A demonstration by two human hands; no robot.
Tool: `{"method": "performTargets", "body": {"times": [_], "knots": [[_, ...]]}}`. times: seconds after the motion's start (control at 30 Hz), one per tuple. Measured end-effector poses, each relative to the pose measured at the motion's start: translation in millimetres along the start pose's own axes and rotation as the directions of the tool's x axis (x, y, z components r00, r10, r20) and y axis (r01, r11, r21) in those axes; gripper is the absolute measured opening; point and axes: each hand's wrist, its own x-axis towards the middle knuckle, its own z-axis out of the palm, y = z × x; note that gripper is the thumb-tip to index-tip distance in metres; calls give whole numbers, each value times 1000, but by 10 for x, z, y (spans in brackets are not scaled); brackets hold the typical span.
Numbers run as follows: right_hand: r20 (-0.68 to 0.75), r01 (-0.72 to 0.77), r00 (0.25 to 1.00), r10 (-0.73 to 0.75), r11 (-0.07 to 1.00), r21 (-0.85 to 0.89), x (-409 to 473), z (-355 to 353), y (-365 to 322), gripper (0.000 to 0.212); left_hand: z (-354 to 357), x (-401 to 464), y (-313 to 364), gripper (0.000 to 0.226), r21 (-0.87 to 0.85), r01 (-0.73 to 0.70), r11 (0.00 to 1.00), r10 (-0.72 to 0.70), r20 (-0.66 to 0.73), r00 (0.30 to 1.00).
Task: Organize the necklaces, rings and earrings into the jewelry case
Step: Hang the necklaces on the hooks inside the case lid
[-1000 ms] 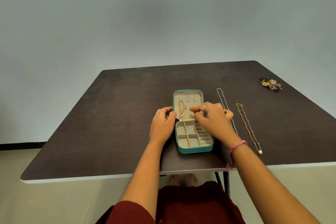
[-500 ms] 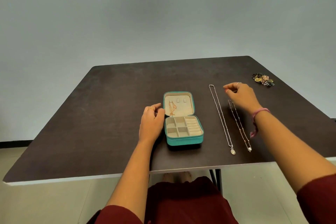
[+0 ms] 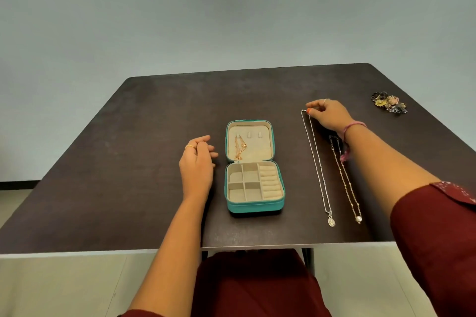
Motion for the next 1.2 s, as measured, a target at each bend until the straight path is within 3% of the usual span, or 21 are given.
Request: {"method": "performTargets", "body": {"times": [0.17,0.37,0.6,0.83,1.1,1.2], "knots": [[-82,-50,996,41,992,-112,159,115,-34,11,32,22,-24,30,0,4,1000,-4,-8,1000],[-110,-109,990,82,958,-266,184,233,-127,20,32,8,-23,30,11,-5,1000,5,-6,1000],[-136,89,987,-91,996,-24,-59,124,-250,12,3,7,-3,28,21,-12,1000,12,12,1000],[-195,257,951,-240,964,67,-549,-239,-528,7,-9,-85,79,20,-13,-8,1000,9,94,995],[-181,402,908,-378,908,121,-1298,-736,-1038,11,-210,-216,203,20,-296,62,953,-42,75,996],[-203,460,877,-435,883,93,-1554,-909,-1191,14,-237,-257,291,18,-306,87,948,-58,102,993]]}}
